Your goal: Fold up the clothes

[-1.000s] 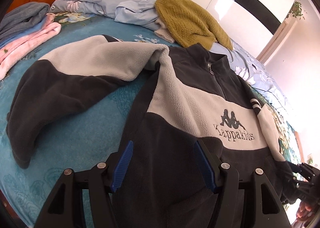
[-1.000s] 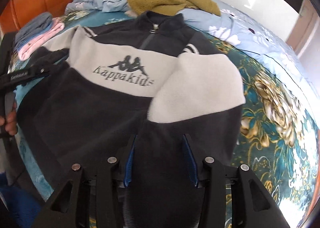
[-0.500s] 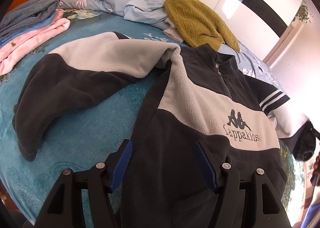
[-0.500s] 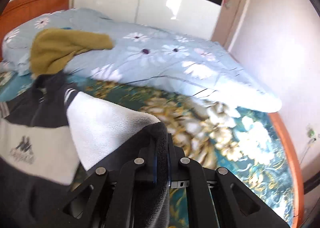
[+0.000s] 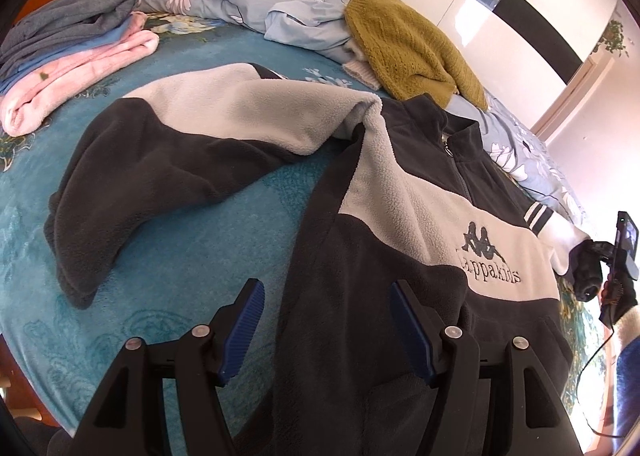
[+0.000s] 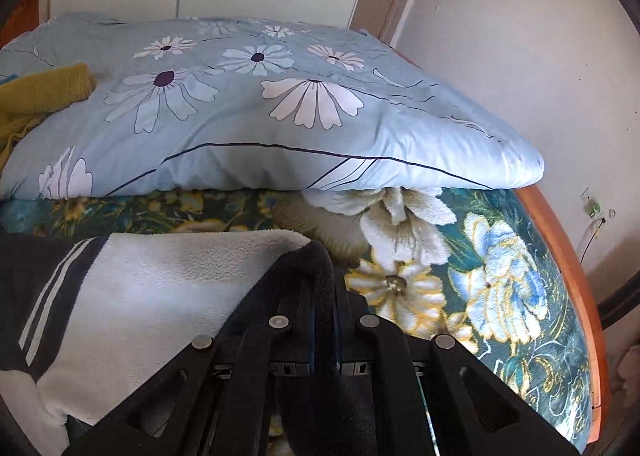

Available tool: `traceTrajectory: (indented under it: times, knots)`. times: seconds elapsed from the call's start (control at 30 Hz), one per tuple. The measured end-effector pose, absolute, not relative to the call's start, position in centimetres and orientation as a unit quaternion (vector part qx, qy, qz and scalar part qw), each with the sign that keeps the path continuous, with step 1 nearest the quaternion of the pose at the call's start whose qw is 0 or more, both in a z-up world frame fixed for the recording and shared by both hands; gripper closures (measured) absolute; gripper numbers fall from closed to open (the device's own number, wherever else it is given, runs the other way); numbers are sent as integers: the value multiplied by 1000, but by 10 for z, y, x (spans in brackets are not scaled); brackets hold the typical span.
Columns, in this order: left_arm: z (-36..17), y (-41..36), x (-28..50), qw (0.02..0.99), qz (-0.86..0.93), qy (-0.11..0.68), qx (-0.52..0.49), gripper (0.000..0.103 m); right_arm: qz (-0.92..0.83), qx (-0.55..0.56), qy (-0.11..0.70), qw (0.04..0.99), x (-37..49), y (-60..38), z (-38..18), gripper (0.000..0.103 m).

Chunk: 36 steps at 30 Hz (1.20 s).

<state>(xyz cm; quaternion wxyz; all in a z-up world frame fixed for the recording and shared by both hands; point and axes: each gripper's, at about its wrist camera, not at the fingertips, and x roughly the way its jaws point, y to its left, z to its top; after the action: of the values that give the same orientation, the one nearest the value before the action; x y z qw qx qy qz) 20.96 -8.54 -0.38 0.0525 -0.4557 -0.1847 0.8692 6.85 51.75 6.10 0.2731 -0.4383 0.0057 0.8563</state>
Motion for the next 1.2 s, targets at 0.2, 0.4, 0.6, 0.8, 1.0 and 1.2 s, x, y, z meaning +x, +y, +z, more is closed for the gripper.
traceTrajectory:
  times: [0.2, 0.4, 0.6, 0.8, 1.0, 1.2]
  knots:
    - [-7, -107, 223, 62, 862, -210, -457, 34, 887, -386, 15, 254, 101, 496, 90, 57]
    - [-16, -113, 234, 105, 851, -213, -468, 34, 923, -340, 51, 171, 154, 440, 98, 45]
    - [-24, -106, 240, 171, 839, -203, -475, 34, 905, -414, 94, 24, 192, 377, 56, 45]
    - [-31, -101, 245, 233, 823, -199, -479, 36, 866, -455, 205, -28, 270, 366, 23, 45]
    - [-33, -98, 245, 254, 809, -223, -480, 36, 851, -467, 230, -72, 307, 335, 9, 45]
    - [-31, -93, 249, 247, 816, -209, -479, 46, 851, -478, 188, -110, 299, 304, 2, 46]
